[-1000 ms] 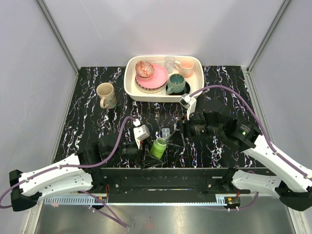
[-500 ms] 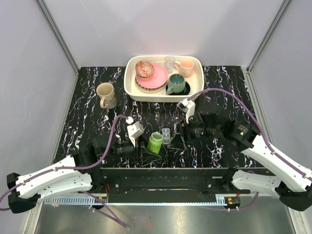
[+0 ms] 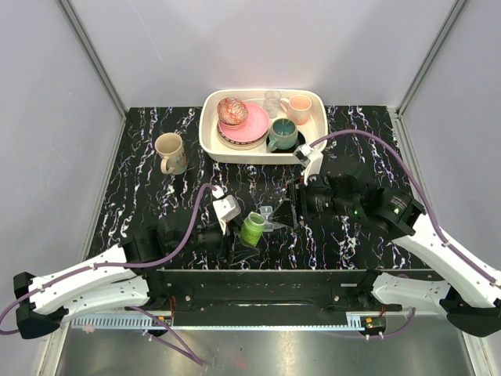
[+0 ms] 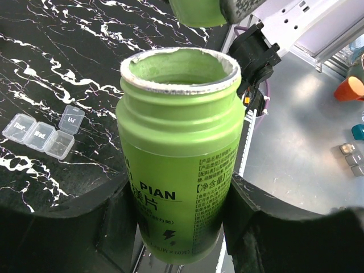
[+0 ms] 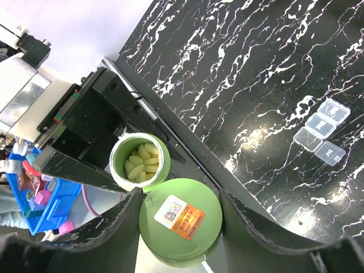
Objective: Sort the pills into containers
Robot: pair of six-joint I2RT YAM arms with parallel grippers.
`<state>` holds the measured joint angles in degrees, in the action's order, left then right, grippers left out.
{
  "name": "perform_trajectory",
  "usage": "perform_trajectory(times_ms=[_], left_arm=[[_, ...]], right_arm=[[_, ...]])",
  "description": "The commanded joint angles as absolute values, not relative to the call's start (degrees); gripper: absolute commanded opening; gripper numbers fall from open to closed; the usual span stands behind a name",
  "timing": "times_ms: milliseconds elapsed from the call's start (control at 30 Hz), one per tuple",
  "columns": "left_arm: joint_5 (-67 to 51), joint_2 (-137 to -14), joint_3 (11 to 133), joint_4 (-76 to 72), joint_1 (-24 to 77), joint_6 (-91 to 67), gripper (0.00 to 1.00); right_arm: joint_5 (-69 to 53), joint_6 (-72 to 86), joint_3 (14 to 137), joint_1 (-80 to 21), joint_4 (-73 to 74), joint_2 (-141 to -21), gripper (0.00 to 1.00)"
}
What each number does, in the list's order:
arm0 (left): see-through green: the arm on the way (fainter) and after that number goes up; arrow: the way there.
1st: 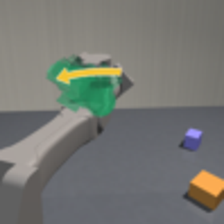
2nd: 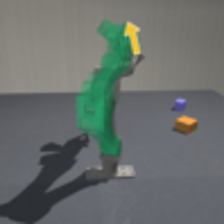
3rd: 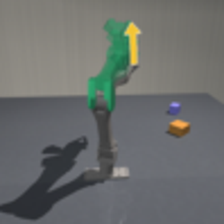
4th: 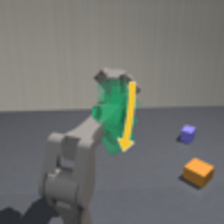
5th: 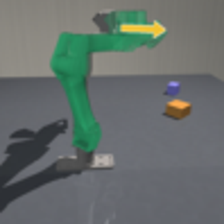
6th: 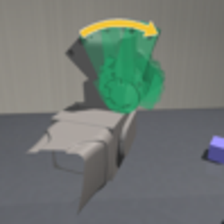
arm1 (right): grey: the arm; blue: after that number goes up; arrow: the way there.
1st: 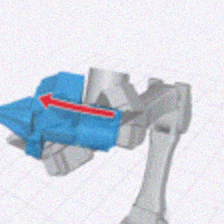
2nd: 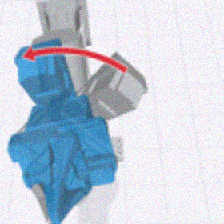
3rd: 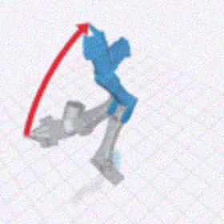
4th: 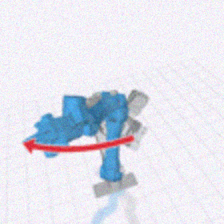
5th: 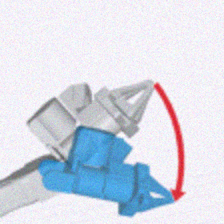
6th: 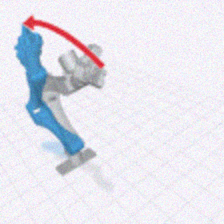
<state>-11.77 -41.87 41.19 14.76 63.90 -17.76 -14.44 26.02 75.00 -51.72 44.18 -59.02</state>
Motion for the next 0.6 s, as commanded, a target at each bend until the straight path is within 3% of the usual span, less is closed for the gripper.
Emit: perform_trajectory(times_ms=[0,567], left_arm=[[-10.81,-41.48,44.47,12.83,63.81,-16.52,0.0],[-12.13,-42.45,45.26,12.66,63.81,-16.26,0.0]], right_arm=[[-11.77,27.69,77.78,-52.03,44.74,-59.24,0.0],[-13.54,27.77,78.22,-52.03,44.65,-62.4,0.0]])
